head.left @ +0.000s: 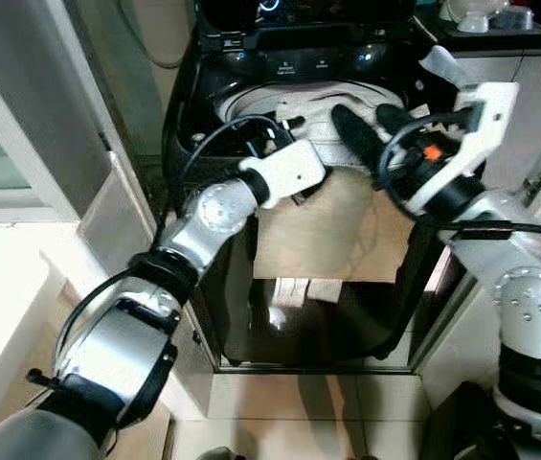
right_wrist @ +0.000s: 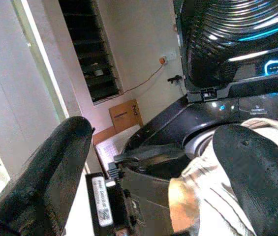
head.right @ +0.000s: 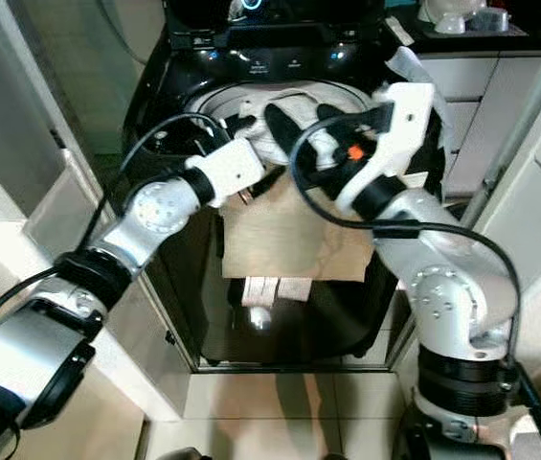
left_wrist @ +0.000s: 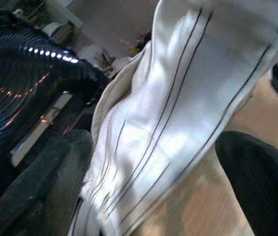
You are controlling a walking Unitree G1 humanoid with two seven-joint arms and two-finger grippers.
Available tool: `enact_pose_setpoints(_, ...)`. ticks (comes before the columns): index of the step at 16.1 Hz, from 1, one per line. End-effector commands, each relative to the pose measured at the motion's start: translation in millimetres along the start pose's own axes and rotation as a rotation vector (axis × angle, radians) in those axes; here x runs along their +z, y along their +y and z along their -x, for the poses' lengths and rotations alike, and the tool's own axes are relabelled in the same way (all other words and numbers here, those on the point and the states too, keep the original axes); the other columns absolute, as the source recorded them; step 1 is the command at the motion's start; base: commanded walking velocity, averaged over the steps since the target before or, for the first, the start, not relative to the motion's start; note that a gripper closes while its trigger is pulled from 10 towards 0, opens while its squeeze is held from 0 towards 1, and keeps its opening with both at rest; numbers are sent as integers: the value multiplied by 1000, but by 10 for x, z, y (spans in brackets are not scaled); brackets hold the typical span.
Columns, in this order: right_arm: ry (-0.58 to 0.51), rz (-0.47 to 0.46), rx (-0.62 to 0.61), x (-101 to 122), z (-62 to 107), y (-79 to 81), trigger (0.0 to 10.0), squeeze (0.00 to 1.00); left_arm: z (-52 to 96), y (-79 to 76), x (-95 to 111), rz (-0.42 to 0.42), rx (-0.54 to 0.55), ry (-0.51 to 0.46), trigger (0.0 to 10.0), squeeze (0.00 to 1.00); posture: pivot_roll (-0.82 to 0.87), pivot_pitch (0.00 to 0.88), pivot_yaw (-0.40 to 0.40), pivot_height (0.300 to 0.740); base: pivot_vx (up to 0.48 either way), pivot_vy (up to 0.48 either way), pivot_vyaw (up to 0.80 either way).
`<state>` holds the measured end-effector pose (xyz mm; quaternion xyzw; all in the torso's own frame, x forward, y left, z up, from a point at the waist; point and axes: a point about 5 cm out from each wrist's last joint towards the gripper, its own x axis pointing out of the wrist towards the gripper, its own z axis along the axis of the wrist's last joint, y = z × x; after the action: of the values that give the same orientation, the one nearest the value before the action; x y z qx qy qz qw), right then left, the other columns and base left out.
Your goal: Clothes washing
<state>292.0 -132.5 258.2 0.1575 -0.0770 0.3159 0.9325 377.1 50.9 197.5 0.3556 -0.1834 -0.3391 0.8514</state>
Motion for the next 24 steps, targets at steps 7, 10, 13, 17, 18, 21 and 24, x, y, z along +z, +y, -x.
enact_pose_setpoints(7,-60,6,96,83,-189,325,10000,0,-156,-21,90,-42,-6,-1,10000,0,-214,0,128,740,0,0,0)
enact_pose_setpoints(10,-67,-2,99,92,-189,338,10000,0,-153,39,63,-14,9,24,0,0,-208,0,125,740,0,0,0)
enact_pose_setpoints(13,-76,-11,105,131,-168,342,10000,0,-139,61,17,-37,16,57,0,0,-209,0,123,740,0,0,0)
enact_pose_setpoints(17,-73,-14,90,134,-135,304,10000,0,-141,71,23,-2,4,49,0,0,-214,2,124,740,0,0,0)
enact_pose_setpoints(18,-69,-13,88,124,-130,302,10000,0,-145,79,27,11,9,49,0,0,-215,2,124,740,0,0,0)
enact_pose_setpoints(21,-62,-16,82,110,-124,296,10000,0,-153,116,37,-4,42,52,0,0,-215,5,126,740,0,0,0)
enact_pose_setpoints(24,-60,-24,86,97,-124,312,10000,0,-151,241,37,8,125,70,0,0,-214,1,126,740,0,0,0)
